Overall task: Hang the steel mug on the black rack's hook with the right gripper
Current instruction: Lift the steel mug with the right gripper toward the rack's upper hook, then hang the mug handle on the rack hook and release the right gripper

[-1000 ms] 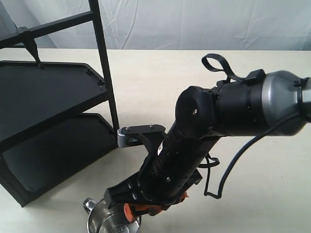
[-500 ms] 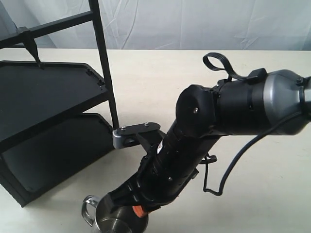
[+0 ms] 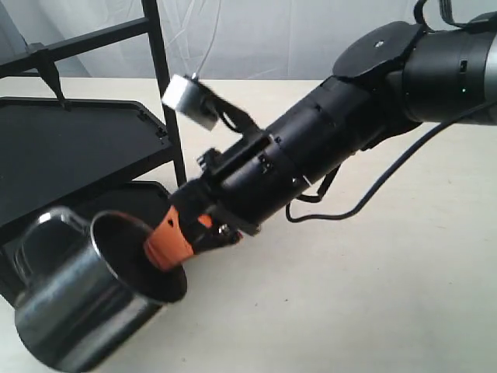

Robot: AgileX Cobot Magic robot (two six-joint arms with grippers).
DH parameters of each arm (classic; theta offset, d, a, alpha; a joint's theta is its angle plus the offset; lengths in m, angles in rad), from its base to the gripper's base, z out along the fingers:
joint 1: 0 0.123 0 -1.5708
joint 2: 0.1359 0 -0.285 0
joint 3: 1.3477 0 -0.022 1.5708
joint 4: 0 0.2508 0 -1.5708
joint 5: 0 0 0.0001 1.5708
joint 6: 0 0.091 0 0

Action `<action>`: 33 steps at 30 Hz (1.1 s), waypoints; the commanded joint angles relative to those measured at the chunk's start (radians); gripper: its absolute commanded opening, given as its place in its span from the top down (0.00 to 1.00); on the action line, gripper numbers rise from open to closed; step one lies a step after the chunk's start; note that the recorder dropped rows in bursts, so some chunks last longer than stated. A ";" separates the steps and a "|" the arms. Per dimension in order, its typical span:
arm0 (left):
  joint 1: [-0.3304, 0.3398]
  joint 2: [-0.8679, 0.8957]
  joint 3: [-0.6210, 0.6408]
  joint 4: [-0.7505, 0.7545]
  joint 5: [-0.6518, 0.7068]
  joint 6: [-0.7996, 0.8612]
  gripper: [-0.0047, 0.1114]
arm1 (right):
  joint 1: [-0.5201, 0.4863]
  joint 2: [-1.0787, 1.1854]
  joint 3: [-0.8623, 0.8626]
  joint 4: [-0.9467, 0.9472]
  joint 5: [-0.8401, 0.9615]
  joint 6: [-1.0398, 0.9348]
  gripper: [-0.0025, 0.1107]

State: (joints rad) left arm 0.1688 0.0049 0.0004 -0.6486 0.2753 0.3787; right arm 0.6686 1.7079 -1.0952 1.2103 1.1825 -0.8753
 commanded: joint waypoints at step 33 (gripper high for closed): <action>0.000 -0.005 0.000 -0.008 -0.004 0.002 0.95 | -0.109 0.153 -0.008 0.515 0.039 -0.292 0.99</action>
State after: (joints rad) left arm 0.1688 0.0049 0.0004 -0.6493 0.2753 0.3787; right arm 0.5647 1.8617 -1.0975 1.7086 1.2013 -1.1477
